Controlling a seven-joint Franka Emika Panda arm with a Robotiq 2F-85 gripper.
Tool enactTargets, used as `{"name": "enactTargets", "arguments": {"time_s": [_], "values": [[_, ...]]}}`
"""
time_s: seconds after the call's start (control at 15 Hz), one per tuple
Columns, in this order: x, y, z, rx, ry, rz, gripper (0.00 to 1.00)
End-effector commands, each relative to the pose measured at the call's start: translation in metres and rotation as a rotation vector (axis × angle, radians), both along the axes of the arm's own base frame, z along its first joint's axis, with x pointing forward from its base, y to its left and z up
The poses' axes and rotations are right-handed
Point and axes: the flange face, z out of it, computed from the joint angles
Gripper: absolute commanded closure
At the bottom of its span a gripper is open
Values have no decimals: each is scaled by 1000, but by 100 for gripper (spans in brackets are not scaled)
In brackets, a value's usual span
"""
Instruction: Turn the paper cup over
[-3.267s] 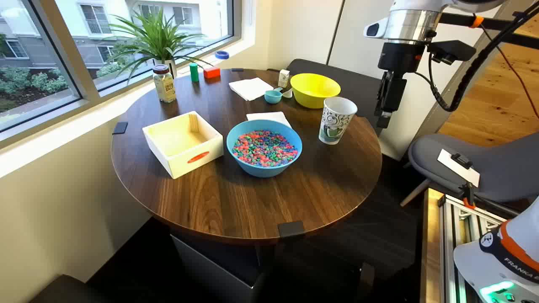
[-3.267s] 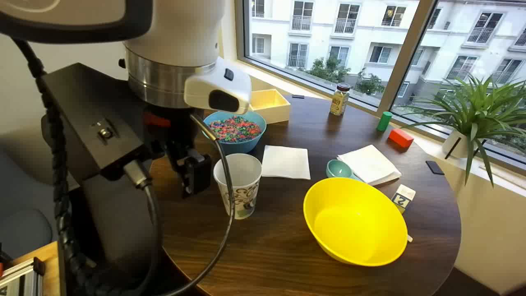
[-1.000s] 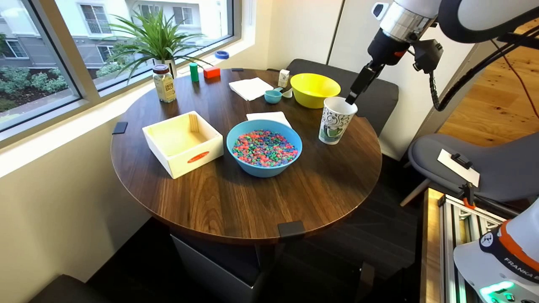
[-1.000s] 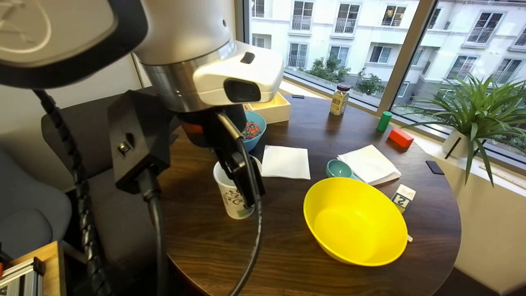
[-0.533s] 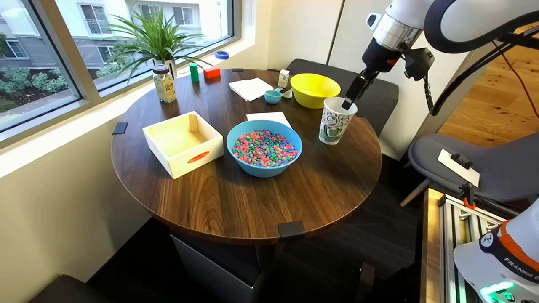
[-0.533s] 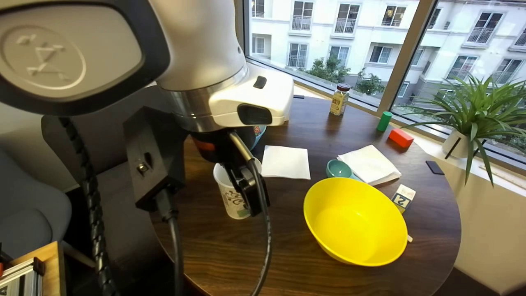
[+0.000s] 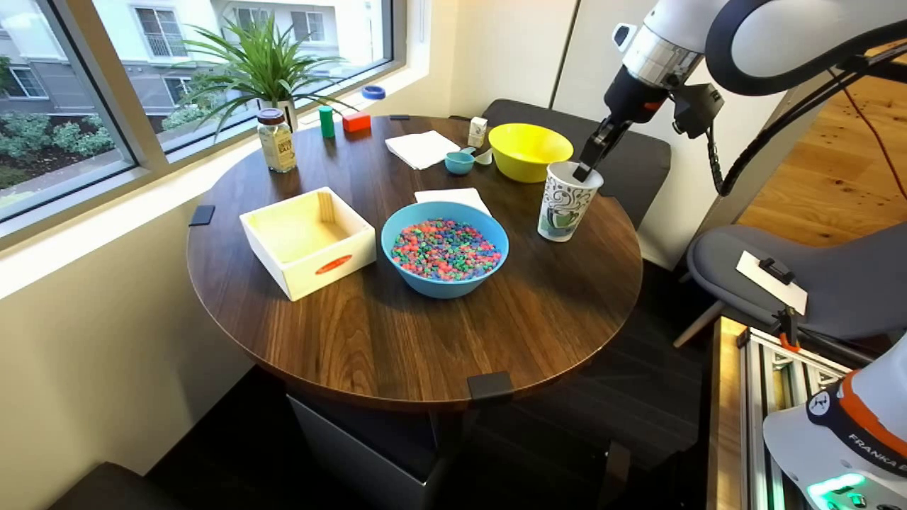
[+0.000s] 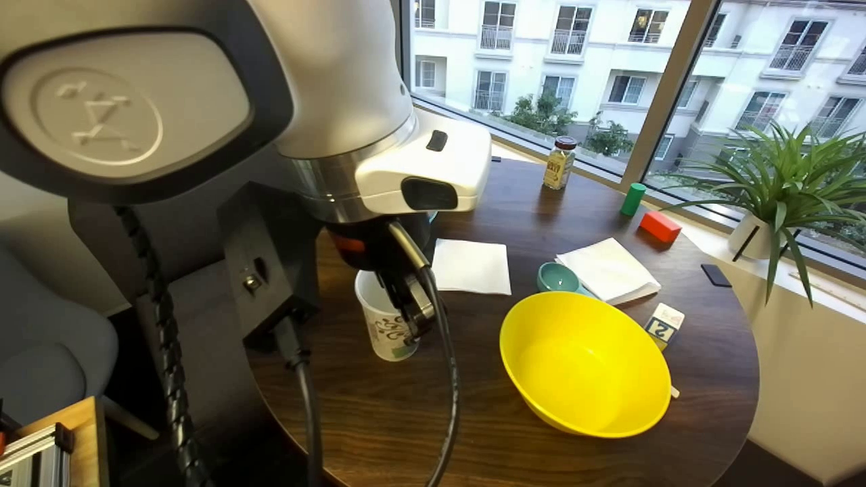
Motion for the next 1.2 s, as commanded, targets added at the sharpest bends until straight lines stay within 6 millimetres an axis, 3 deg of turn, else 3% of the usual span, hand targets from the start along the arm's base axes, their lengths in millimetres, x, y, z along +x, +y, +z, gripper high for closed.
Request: {"name": "enactTargets", "arguments": {"time_s": [0.0,0.47,1.13], "values": [[2,-2,-1,-7,-19,7,100],[0,12,23,-176,-23,60,99],[1,105,9,-639,40,263,99]]}}
